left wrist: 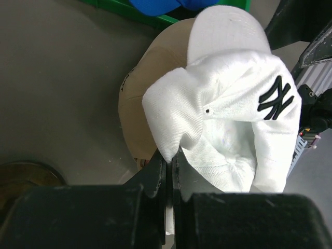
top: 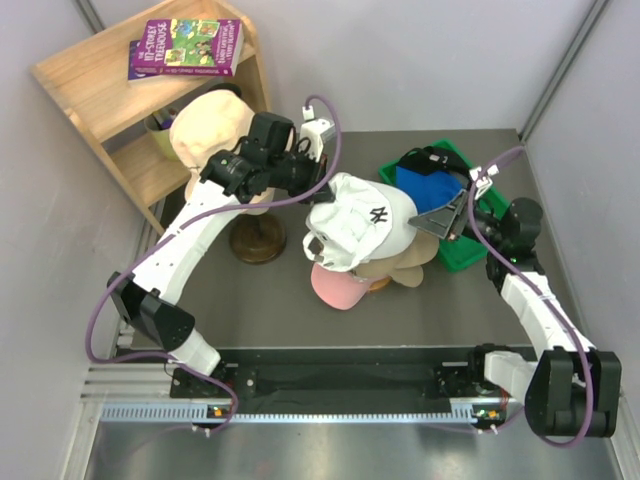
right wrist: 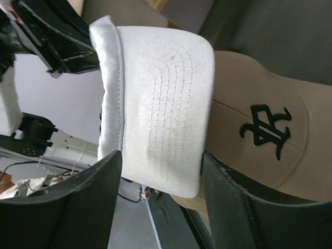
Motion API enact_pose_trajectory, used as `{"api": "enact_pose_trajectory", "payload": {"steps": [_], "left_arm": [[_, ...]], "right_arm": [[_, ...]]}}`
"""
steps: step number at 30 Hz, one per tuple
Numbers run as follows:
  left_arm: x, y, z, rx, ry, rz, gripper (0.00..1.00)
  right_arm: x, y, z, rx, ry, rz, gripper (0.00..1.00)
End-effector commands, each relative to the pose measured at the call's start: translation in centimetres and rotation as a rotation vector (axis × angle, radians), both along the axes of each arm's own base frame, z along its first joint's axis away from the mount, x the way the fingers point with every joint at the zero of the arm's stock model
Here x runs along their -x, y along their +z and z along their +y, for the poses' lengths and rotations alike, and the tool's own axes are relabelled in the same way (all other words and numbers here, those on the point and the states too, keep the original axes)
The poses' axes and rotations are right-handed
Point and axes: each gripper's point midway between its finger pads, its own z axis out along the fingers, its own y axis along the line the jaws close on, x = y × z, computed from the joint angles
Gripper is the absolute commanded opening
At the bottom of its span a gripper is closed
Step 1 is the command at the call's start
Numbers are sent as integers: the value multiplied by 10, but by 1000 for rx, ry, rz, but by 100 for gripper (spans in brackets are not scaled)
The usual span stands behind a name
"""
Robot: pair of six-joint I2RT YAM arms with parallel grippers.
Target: Stack the hats
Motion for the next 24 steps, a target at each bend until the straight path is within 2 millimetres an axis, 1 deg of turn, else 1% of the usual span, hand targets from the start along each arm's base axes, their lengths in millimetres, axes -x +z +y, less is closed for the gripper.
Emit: {"api": "enact_pose_trajectory", "payload": {"steps": [1, 2, 3, 4, 5, 7, 8, 10, 11, 12, 13, 15, 16, 17, 18, 19, 20, 21, 22, 23, 24], "left_arm": [[-9, 4, -5, 18, 4, -38, 0], [-9, 2, -5, 14, 4, -31, 0], [-9, 0, -5, 14, 5, -29, 0], [-10, 0, -6, 20, 5, -25, 0], [-9, -1, -7, 23, 1, -20, 0], [-10, 0, -10, 36, -3, -18, 0], [-10, 1, -10, 39, -2, -18, 0], [-10, 3, -11, 46, -6, -21, 0], [-10, 4, -12, 54, -8, -23, 0], [-11, 5, -13, 56, -5, -26, 0], [-10, 6, -13, 62, -3, -24, 0], [-13, 10, -13, 71, 7, -38, 0], [-14, 12, -14, 78, 19, -36, 0], [-16, 14, -13, 83, 29, -41, 0], [-18, 19, -14, 93, 34, -56, 1], [-19, 24, -14, 103, 45, -60, 19], [-20, 28, -13, 107, 56, -71, 30], [-23, 33, -13, 114, 68, -89, 38], [-24, 39, -12, 122, 75, -101, 56], [-24, 45, -11, 128, 82, -115, 63], [-26, 52, -10, 136, 95, -135, 68]], "right_arm": [[8, 18, 3, -72, 40, -92, 55], [7, 18, 3, -96, 44, -84, 54], [10, 29, 5, -132, 58, -120, 53], [12, 28, 6, -147, 67, -117, 49], [11, 27, 9, -159, 81, -108, 48], [10, 31, 11, -165, 96, -128, 50], [12, 30, 21, -166, 131, -119, 50], [9, 33, 26, -168, 139, -127, 46], [9, 32, 30, -170, 153, -122, 41], [8, 34, 31, -176, 159, -115, 34], [9, 38, 32, -183, 169, -118, 16], [14, 47, 30, -206, 184, -123, 1], [16, 51, 28, -214, 181, -127, 0], [14, 57, 22, -224, 154, -140, 0], [14, 61, 18, -242, 142, -122, 0], [13, 64, 15, -250, 130, -121, 0], [9, 70, 6, -263, 87, -127, 0], [6, 75, 4, -270, 75, -121, 0], [3, 77, 3, -272, 63, -108, 0], [-3, 73, 2, -276, 38, -47, 0], [-8, 76, 1, -257, 23, -59, 0]]}}
